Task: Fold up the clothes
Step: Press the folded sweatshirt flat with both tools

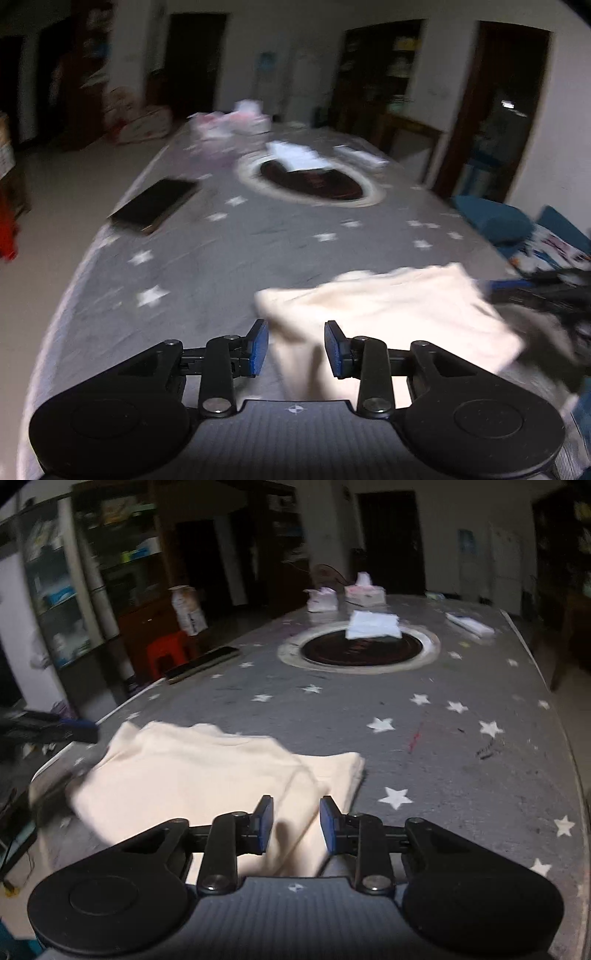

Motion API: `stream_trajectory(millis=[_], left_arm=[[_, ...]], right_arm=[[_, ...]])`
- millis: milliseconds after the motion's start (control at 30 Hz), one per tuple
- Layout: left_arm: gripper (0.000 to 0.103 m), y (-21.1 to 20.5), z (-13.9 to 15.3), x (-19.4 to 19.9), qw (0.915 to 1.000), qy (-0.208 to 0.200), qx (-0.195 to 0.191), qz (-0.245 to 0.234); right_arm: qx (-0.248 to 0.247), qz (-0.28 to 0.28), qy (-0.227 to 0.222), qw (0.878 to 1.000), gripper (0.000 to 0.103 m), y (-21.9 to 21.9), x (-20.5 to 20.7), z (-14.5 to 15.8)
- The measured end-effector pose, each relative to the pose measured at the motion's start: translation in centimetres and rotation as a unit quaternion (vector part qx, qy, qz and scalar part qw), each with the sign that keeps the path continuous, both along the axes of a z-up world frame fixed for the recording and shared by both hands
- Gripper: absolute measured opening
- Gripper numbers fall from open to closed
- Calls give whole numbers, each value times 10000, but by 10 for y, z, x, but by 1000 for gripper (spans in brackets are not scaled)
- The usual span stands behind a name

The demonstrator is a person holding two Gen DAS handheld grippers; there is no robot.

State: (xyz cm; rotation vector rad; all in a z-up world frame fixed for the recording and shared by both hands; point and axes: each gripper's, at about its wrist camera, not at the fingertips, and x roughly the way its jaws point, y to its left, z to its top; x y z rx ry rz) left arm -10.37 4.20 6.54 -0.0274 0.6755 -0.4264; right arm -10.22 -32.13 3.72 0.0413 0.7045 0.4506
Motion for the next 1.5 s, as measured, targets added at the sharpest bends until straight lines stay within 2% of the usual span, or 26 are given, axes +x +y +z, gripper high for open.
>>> stream_trajectory(millis=[133, 233, 333, 367, 467, 667, 800, 1000, 1100, 1167, 1300, 1500], left_arm=[[36, -31, -7, -2, 9982, -89, 189, -553], [36, -40, -18, 5, 9976, -48, 352, -586], [36, -40, -26, 11, 9980, -3, 312, -549], [37, -40, -27, 12, 9981, 1, 310, -541], [37, -39, -29, 16, 9981, 21, 334, -521], [38, -37, -34, 16, 9977, 51, 354, -570], [38, -34, -35, 17, 9981, 43, 286, -543], [35, -32, -25, 23, 9985, -82, 138, -531], [24, -40, -26, 33, 9982, -78, 119, -588], [21, -45, -26, 40, 9979, -75, 106, -627], [20, -52, -29, 56, 9981, -17, 84, -605], [21, -51, -41, 74, 9988, 91, -9, -484]], right_arm=[[158, -104, 125, 9997, 25, 1, 15, -12], [250, -192, 163, 9994, 25, 2, 20, -17], [341, -278, 200, 9988, 24, 2, 25, -22], [351, -279, 186, 9988, 19, 4, 25, -23], [1, -225, -8, 9997, 5, 15, 20, -19], [-1028, -390, -668, 9917, 4, 36, 11, -5], [-1281, -363, -627, 9891, 4, 41, 14, -24], [-992, -305, -662, 9924, 7, 39, 15, -2], [-695, -52, -627, 9956, 7, 47, 19, 6], [-610, 132, -599, 9963, 7, 57, 26, 6], [-532, 347, -520, 9966, 7, 78, 43, 0], [-515, 149, -361, 9979, 7, 79, 60, -17]])
